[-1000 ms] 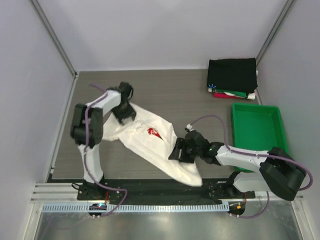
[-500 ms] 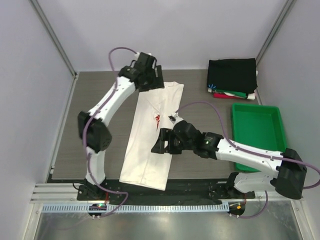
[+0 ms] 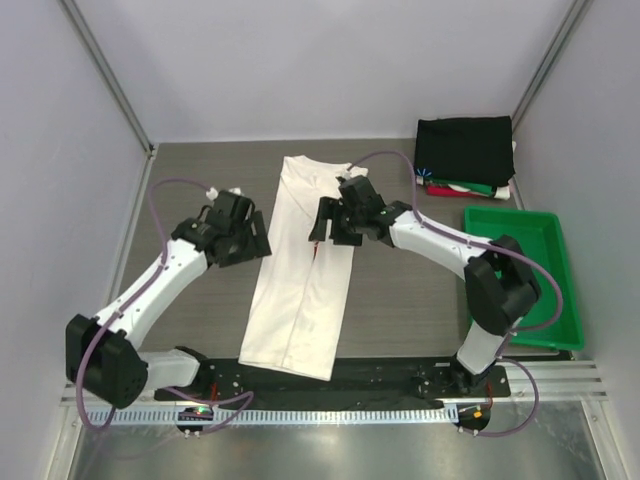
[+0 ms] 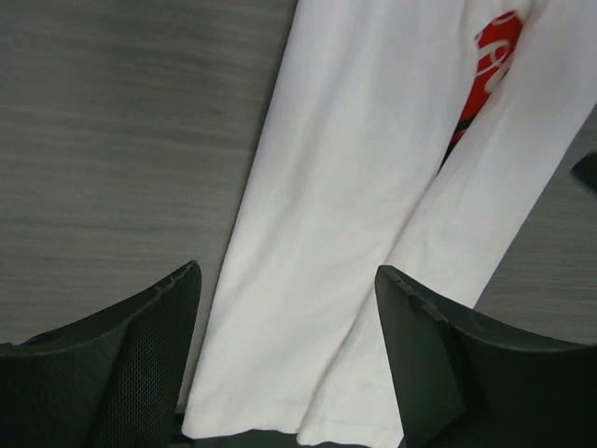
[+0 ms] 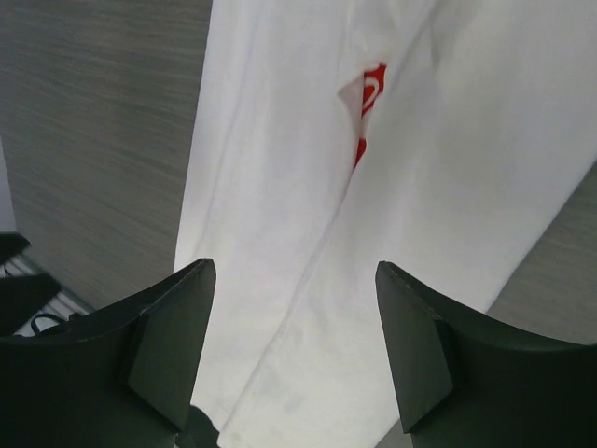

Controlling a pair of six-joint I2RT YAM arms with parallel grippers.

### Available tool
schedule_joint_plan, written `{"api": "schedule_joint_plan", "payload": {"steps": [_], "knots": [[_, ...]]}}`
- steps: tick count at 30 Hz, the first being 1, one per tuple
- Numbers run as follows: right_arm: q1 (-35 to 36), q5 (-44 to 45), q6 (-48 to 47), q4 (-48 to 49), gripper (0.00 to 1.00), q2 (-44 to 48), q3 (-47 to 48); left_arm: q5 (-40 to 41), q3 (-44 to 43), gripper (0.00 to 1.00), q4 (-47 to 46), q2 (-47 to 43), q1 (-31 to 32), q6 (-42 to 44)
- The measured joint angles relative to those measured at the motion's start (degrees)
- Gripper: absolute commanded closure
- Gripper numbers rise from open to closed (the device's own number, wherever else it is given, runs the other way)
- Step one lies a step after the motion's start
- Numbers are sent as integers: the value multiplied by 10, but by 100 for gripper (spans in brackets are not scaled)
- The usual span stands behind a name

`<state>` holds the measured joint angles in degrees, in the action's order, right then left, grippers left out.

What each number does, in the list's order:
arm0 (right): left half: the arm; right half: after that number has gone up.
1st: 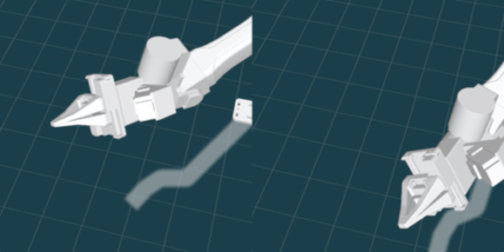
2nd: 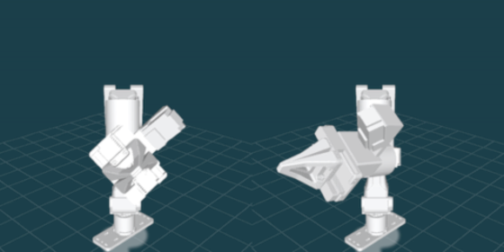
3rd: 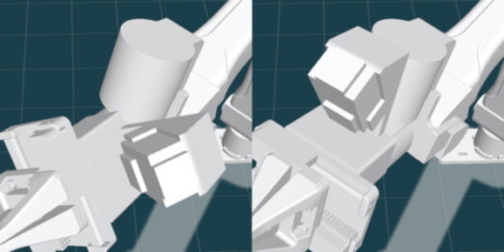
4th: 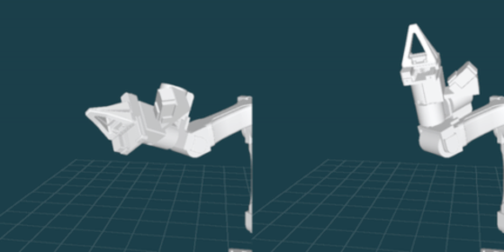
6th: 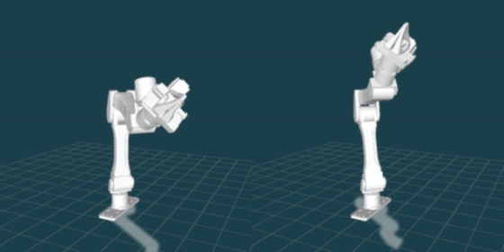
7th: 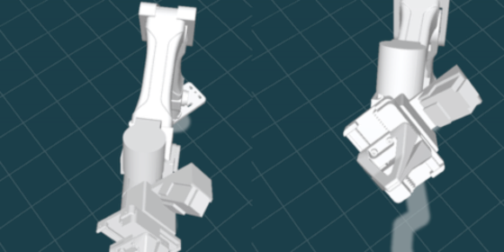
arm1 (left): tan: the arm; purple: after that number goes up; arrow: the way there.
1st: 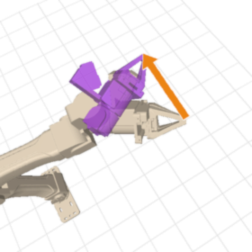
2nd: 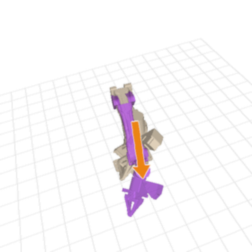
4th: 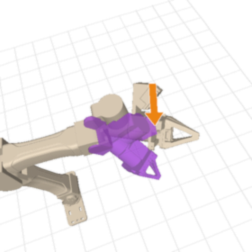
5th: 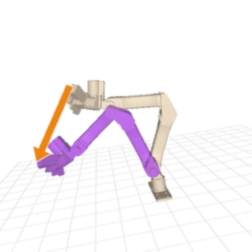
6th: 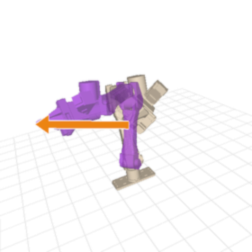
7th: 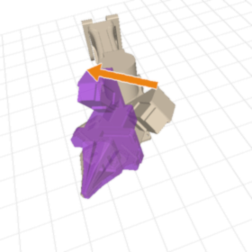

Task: Fold and stack the t-shirts
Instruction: Fold the tshirt

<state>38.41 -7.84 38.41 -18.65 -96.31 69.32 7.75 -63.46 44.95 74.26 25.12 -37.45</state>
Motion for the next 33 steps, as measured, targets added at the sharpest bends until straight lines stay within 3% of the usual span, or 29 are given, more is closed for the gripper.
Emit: {"api": "schedule_joint_plan", "payload": {"steps": [6,13,17,28,33], "knots": [[-25,-21,-31,14,26,-129,114,-21,166,27,-38,-106,0,-60],[-46,-33,-57,11,27,-247,179,-49,287,29,-85,-117,0,-117],[-59,-42,-73,8,27,-270,214,-59,340,29,-115,-119,1,-140],[-85,-84,-132,-12,25,-380,381,-95,408,30,-231,-173,34,-212],[-88,-82,-166,-52,23,-422,466,-101,412,30,-230,-190,37,-223]]}}
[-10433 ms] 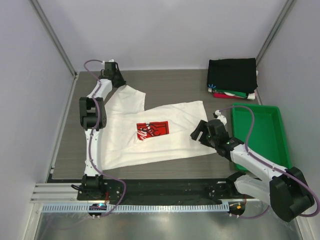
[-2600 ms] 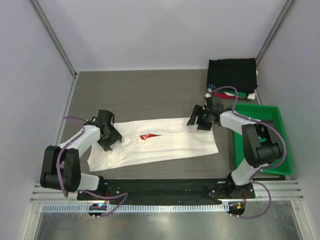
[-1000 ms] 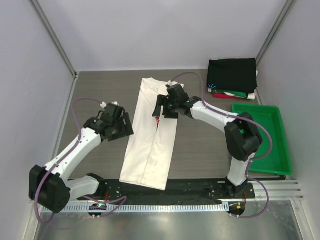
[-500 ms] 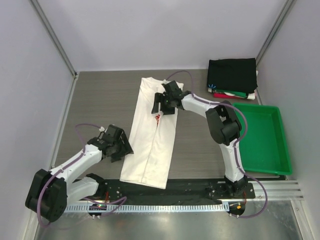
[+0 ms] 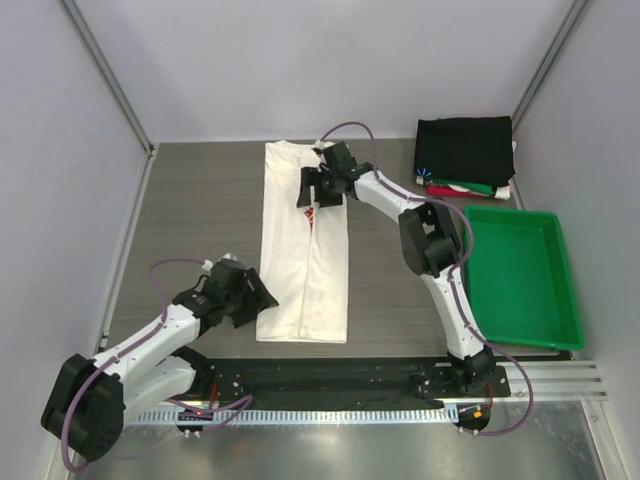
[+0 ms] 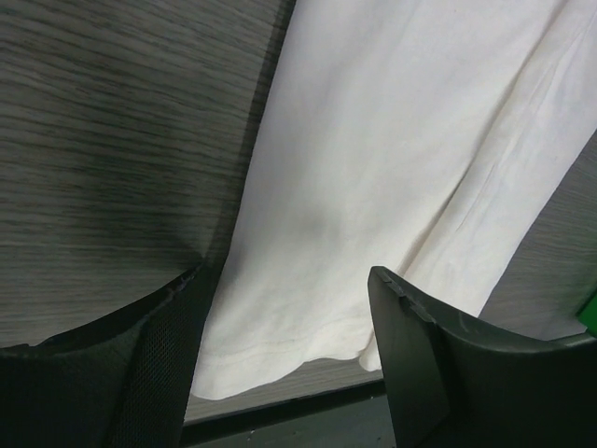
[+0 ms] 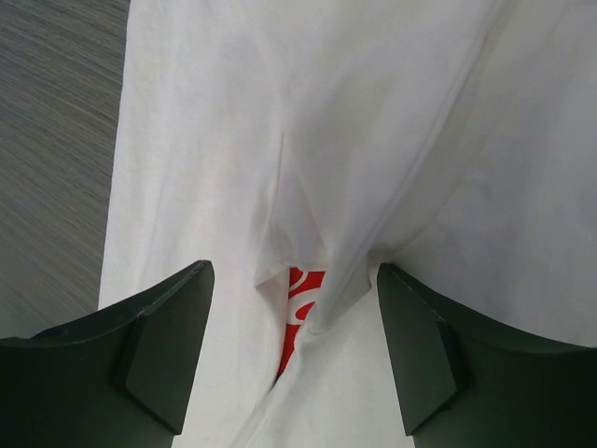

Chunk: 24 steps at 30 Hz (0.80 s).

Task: Fold and stack the t-shirts
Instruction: Fold the tshirt

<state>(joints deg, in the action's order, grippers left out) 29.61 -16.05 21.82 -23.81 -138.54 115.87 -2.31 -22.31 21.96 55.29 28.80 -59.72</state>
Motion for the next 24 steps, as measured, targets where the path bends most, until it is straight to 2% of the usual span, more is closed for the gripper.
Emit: {"api": "schedule_joint_plan", "payload": {"steps": [6,11,15,19,22,24], "knots": [[-1,12,-19,-46,20,9,11,5,-2,28,52,-26,1,0],[-1,34,-15,-58,19,102,-69,18,0,28,94,-61,1,-5],[3,67,7,-31,19,266,-234,19,12,30,106,-87,2,-15],[19,99,45,28,20,449,-446,20,20,31,114,-104,2,-19],[56,120,84,62,22,564,-605,21,25,32,118,-116,4,-24],[82,124,112,76,26,606,-688,22,30,34,118,-126,4,-29]]}}
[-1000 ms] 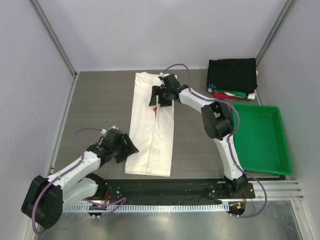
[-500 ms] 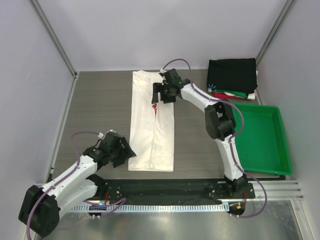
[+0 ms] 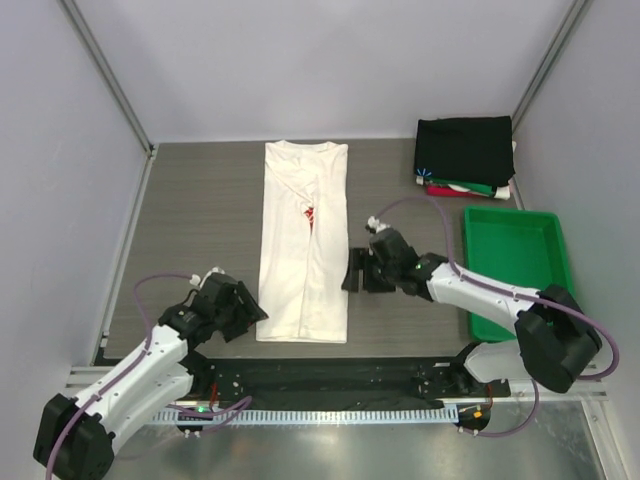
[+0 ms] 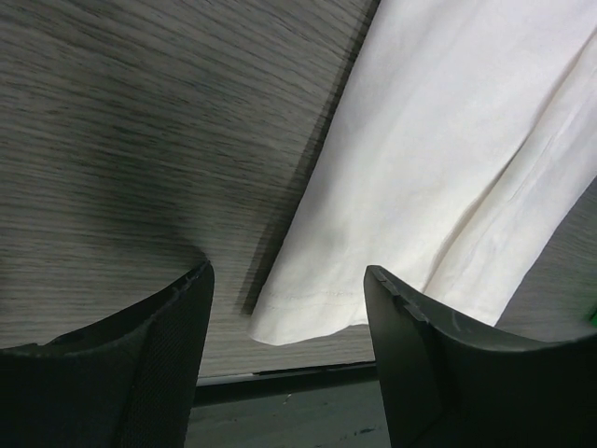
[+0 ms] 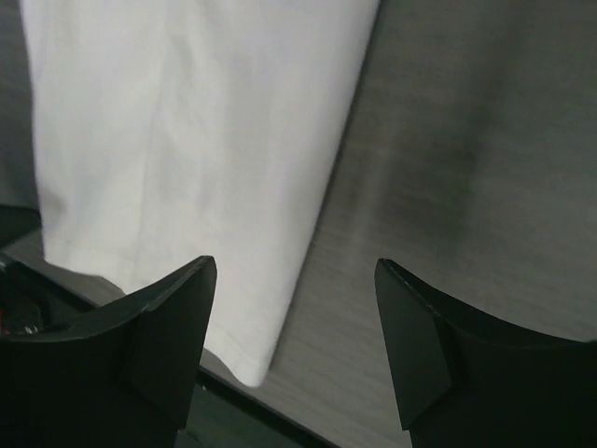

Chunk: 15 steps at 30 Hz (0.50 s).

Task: Fold and stack the t-shirts
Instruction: Fold the tshirt

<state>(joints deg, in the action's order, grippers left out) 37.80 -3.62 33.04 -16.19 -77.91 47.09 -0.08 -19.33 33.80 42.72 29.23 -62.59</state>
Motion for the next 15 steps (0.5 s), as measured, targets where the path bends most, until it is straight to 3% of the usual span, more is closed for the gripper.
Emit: {"api": "schedule_joint_plan", "payload": {"steps": [5,10,15], "knots": [[83,5,92,43,29,49,-159,0,14,36,0,-22,2,-7],[164,11,173,122,36,78,-207,0,19,38,1,-28,4,-16],[188,18,229,143,39,77,-221,0,21,41,1,-30,11,-20]]}}
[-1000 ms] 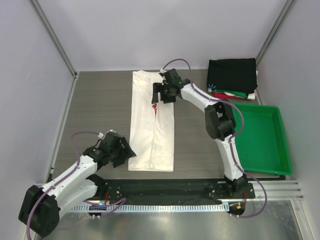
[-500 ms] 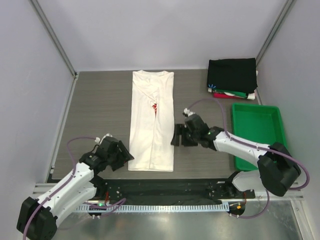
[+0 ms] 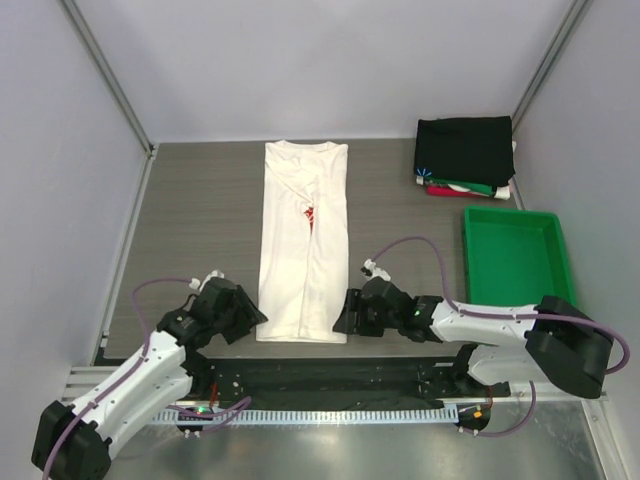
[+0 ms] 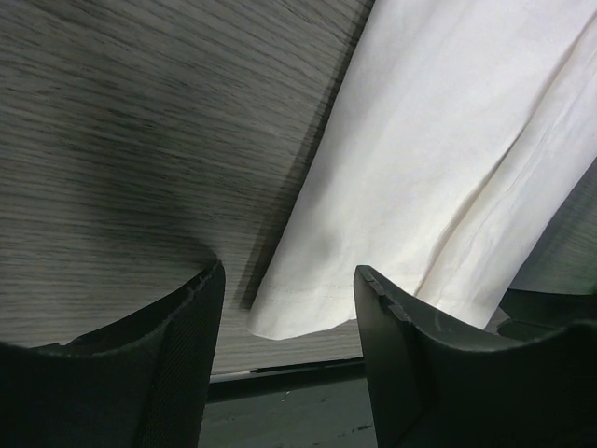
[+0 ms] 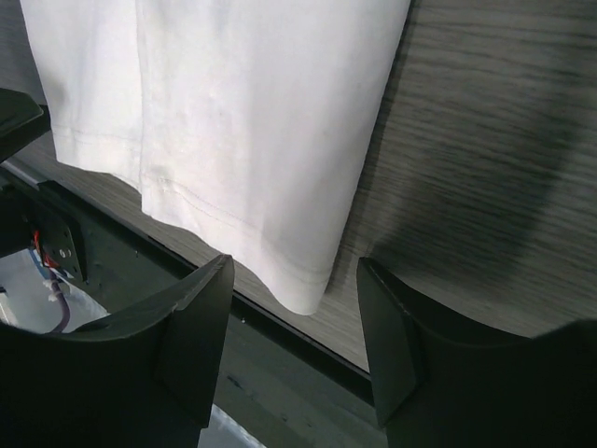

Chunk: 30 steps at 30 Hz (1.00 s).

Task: Fold and stack the t-shirts
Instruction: Fold the tshirt

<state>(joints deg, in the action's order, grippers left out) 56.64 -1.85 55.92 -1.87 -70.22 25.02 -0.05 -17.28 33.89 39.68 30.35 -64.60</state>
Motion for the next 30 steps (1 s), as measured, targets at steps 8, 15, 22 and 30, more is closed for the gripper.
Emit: {"api": "schedule_joint_plan", "payload": {"steps": [8,15,22,30], "knots": [[24,16,51,12,51,19,-29,-1,12,44,-1,-22,9,-13],[25,14,67,65,61,-9,-37,-9,22,56,-4,-30,17,-25],[25,13,71,83,88,-18,-47,-11,34,97,-1,-30,32,-35],[31,20,74,30,99,56,-54,2,14,100,9,-15,100,-52]]}}
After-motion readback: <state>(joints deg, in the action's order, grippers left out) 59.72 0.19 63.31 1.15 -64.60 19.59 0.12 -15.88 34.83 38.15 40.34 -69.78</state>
